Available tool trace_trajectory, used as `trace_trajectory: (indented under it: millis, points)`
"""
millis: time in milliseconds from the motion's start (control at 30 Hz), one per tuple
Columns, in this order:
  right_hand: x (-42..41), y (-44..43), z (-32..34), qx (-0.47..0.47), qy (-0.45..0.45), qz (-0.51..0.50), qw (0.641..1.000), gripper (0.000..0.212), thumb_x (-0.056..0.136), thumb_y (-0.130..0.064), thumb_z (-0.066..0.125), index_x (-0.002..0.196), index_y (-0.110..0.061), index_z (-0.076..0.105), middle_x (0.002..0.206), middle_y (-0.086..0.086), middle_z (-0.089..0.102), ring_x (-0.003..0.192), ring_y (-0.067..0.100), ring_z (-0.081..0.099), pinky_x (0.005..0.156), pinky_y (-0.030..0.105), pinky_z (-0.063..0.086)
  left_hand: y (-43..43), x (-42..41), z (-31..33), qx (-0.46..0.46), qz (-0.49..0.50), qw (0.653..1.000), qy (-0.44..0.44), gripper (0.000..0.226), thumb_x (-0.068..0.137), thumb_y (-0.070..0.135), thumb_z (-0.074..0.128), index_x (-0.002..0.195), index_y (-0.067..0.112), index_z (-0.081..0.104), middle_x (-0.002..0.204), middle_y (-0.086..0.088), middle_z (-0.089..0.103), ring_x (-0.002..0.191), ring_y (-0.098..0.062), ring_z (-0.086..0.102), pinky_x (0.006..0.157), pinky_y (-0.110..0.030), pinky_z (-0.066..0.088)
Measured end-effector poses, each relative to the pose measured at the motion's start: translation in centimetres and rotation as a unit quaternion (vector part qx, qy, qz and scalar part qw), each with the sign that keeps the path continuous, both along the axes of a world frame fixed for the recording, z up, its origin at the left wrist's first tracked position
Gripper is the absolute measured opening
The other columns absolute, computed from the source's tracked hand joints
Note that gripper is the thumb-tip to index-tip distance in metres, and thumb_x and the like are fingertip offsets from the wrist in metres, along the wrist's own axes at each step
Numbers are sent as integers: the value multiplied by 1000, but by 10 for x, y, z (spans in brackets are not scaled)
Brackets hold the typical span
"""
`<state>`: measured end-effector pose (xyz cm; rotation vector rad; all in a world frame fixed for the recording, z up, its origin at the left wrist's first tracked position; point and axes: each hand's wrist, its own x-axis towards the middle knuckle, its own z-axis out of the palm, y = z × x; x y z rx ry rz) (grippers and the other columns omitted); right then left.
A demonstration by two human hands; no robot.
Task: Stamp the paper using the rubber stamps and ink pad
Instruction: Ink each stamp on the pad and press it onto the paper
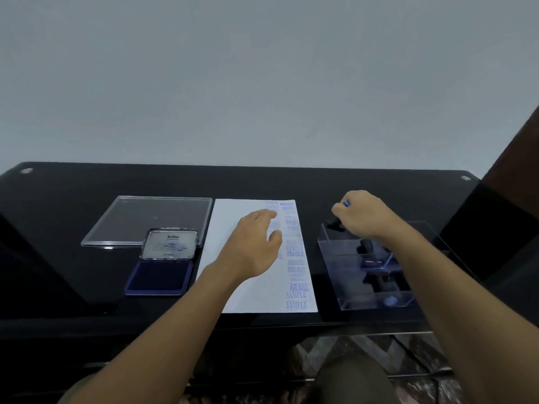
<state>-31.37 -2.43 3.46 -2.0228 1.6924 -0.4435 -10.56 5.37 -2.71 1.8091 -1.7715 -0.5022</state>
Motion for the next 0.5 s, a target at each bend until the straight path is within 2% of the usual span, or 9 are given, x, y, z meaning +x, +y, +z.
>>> trace_trajectory:
  millis: [67, 133, 300, 367, 433, 500]
  points:
    - [17, 4, 1, -7, 1, 21, 1000, 21, 97, -25, 46, 90, -9, 56, 84, 2, 64, 68, 19, 58, 58, 31, 43, 7, 16, 1, -2, 8, 1000, 0, 49, 104, 30, 40, 150, 19, 33, 157, 5, 32, 145, -14, 25, 116, -30, 22]
    - [37, 10, 0, -11, -10, 37, 999, 20, 97, -25, 46, 95, -12, 60, 92, 4, 67, 72, 18, 60, 60, 30, 46, 15, 33, 0, -10, 19, 1000, -2, 48, 103, 30, 41, 150, 18, 35, 156, 4, 34, 144, -14, 26, 115, -31, 23]
    - [88, 28, -8, -14, -42, 74, 996, 31, 92, -23, 48, 99, 6, 56, 80, 13, 62, 64, 18, 45, 56, 31, 37, 38, 74, 2, -23, 60, 998, 12, 48, 101, 28, 45, 147, 17, 40, 153, 4, 38, 142, -15, 30, 114, -32, 27]
    - [109, 38, -10, -11, -56, 97, 994, 30, 90, -22, 49, 93, 8, 55, 78, 18, 58, 64, 18, 43, 57, 31, 36, 46, 90, 3, -29, 79, 996, 4, 44, 100, 25, 47, 143, 15, 44, 149, 1, 43, 138, -16, 35, 109, -29, 31]
    - [128, 48, -13, -7, -67, 119, 991, 22, 88, -21, 50, 78, -1, 48, 75, 12, 53, 63, 18, 41, 58, 32, 35, 54, 107, 3, -27, 94, 995, -8, 43, 99, 22, 46, 142, 13, 45, 148, 0, 44, 137, -17, 37, 106, -25, 28]
    - [146, 55, -16, -2, -73, 135, 988, 19, 87, -22, 51, 75, -8, 46, 74, 8, 52, 63, 17, 41, 58, 32, 35, 63, 125, 0, -20, 110, 994, -17, 46, 100, 23, 46, 145, 14, 41, 152, 1, 40, 140, -16, 33, 110, -27, 26]
